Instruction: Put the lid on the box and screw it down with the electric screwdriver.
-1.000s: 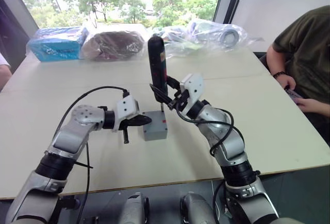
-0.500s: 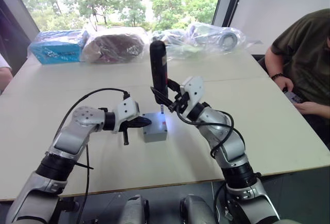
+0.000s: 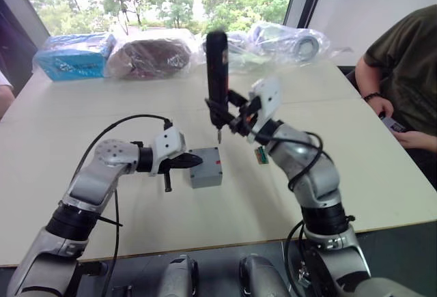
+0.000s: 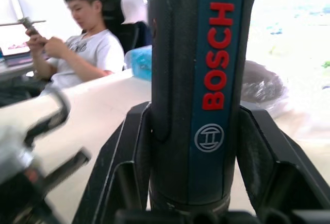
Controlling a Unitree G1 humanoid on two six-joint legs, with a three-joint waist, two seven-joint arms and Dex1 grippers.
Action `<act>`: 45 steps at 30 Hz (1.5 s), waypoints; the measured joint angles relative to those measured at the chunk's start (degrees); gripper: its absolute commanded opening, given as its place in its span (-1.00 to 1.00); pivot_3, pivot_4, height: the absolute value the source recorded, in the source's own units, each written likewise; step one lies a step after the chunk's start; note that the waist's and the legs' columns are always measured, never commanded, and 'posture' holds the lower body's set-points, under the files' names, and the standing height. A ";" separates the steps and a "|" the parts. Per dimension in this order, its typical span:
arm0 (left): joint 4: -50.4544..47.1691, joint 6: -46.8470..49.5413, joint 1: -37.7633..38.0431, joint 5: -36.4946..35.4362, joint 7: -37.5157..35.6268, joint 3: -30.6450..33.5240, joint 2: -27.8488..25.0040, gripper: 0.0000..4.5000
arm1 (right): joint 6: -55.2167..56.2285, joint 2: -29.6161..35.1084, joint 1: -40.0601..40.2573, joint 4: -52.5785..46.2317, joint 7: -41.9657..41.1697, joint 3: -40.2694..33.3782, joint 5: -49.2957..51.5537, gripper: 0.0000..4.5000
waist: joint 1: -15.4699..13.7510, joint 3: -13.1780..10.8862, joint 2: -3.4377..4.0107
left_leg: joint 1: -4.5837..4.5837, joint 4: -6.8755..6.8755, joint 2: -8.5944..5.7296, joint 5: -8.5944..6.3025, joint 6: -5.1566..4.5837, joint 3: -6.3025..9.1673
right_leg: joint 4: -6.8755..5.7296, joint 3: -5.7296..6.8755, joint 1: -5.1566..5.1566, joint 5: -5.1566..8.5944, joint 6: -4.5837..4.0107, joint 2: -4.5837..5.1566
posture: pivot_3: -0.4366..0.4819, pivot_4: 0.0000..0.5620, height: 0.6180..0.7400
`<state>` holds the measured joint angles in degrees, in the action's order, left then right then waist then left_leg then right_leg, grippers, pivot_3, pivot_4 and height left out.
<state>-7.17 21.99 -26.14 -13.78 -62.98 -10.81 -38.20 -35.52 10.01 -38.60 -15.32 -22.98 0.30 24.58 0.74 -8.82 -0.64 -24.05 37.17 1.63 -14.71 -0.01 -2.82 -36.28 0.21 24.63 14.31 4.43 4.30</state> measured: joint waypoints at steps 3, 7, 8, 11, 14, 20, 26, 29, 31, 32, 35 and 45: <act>-2.20 2.65 -0.09 -1.96 0.48 0.65 0.19 -1.00 | -10.68 3.75 -8.40 -0.72 3.17 -7.74 7.44 -0.19 | -0.05 -0.36 0.01 | -0.26 0.03 -0.04 0.00 -0.01 0.02 | 0.02 0.10 0.15 -0.12 0.22 -0.02 | -0.05 -0.47 1.00; -5.93 5.99 -1.21 -5.79 0.93 3.75 -0.11 -1.00 | -30.52 12.97 -13.64 0.44 6.01 -14.22 14.52 -0.19 | -0.09 -0.44 -0.02 | -0.34 0.03 -0.07 -0.01 -0.04 0.02 | 0.11 0.17 0.15 -0.13 0.24 -0.15 | -0.05 -0.47 1.00; -6.84 6.28 -1.41 -6.40 0.96 4.40 -0.33 -1.00 | -33.74 14.26 -13.76 1.35 6.48 -14.65 14.96 -0.19 | -0.04 -0.45 -0.04 | -0.34 0.03 -0.07 -0.02 -0.05 0.02 | 0.14 0.16 0.15 -0.13 0.24 -0.16 | -0.05 -0.47 1.00; -8.78 7.72 -1.69 -8.49 0.95 5.51 -0.86 -1.00 | -43.99 19.23 -14.04 4.19 6.58 -13.56 15.81 -0.19 | 0.24 -0.68 0.23 | -0.35 0.03 -0.07 -0.03 -0.07 -0.05 | 0.08 0.08 0.23 -0.16 0.30 -0.23 | -0.05 -0.47 1.00; -10.43 9.06 -1.76 -10.90 0.76 7.53 -1.87 -1.00 | -51.40 27.12 -14.55 8.21 4.78 -9.26 15.03 -0.19 | 0.07 -0.92 0.10 | -0.36 0.07 -0.01 -0.02 -0.08 0.02 | 0.09 0.04 0.22 -0.16 0.29 -0.52 | -0.05 -0.47 1.00; -12.41 11.38 -2.98 -14.55 1.52 10.09 -2.80 -1.00 | -56.40 33.85 -16.24 16.98 2.00 0.67 11.64 -0.19 | 0.37 -1.09 0.07 | -0.34 0.08 0.08 -0.02 -0.08 0.00 | 0.09 -0.04 0.27 -0.16 0.30 -0.77 | -0.05 -0.47 1.00; -14.84 13.38 -3.19 -17.50 2.67 11.60 -3.63 -1.00 | -56.29 35.01 -17.94 27.06 -1.70 10.65 7.65 -0.19 | 0.21 -1.11 0.07 | -0.36 0.08 0.11 -0.02 -0.08 -0.01 | 0.07 -0.06 0.31 -0.17 0.32 -0.84 | -0.05 -0.47 1.00; -15.77 14.05 -3.27 -18.22 3.54 11.87 -4.11 -1.00 | -54.68 34.63 -18.01 31.71 -2.89 13.24 5.37 -0.19 | 0.08 -1.11 0.08 | -0.37 0.10 0.09 -0.02 -0.08 -0.04 | 0.07 -0.07 0.31 -0.17 0.33 -0.81 | -0.05 -0.47 1.00; -16.11 14.55 -3.26 -18.67 4.17 11.90 -4.20 -1.00 | -52.75 33.57 -18.10 35.01 -3.47 14.14 3.65 -0.19 | 0.07 -1.12 0.07 | -0.37 0.13 0.09 -0.02 -0.08 -0.05 | 0.08 -0.07 0.31 -0.18 0.34 -0.81 | -0.05 -0.47 1.00; -16.23 14.85 -3.26 -18.97 4.47 11.90 -4.22 -1.00 | -51.84 33.21 -18.31 36.14 -3.87 14.30 2.99 -0.19 | 0.06 -1.12 0.07 | -0.37 0.14 0.09 -0.02 -0.08 -0.05 | 0.07 -0.08 0.31 -0.19 0.36 -0.81 | -0.05 -0.47 1.00; -16.23 14.98 -3.20 -19.25 4.78 11.89 -4.53 -1.00 | -50.48 32.58 -19.03 38.28 -5.32 14.61 1.71 0.01 | 0.10 -1.11 0.04 | -0.36 0.20 0.10 -0.02 -0.07 -0.05 | 0.07 -0.07 0.26 -0.21 0.37 -0.84 | -0.05 -0.47 1.00; -15.77 16.99 -3.06 -19.44 5.41 11.85 -7.15 -1.00 | -48.04 33.41 -19.28 35.27 -8.61 14.41 -1.26 0.99 | -0.01 -1.15 0.10 | -0.39 0.23 0.10 -0.02 -0.07 -0.04 | 0.05 -0.08 0.29 -0.23 0.40 -0.84 | -0.05 -0.47 1.00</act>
<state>-22.95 38.98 -29.20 -33.23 -57.57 1.04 -45.35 -83.56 43.42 -57.88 19.95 -31.59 14.71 23.31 0.73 -9.97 -0.54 -24.44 37.40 1.74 -14.73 -0.08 -2.86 -36.23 0.14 24.92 14.08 4.83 3.46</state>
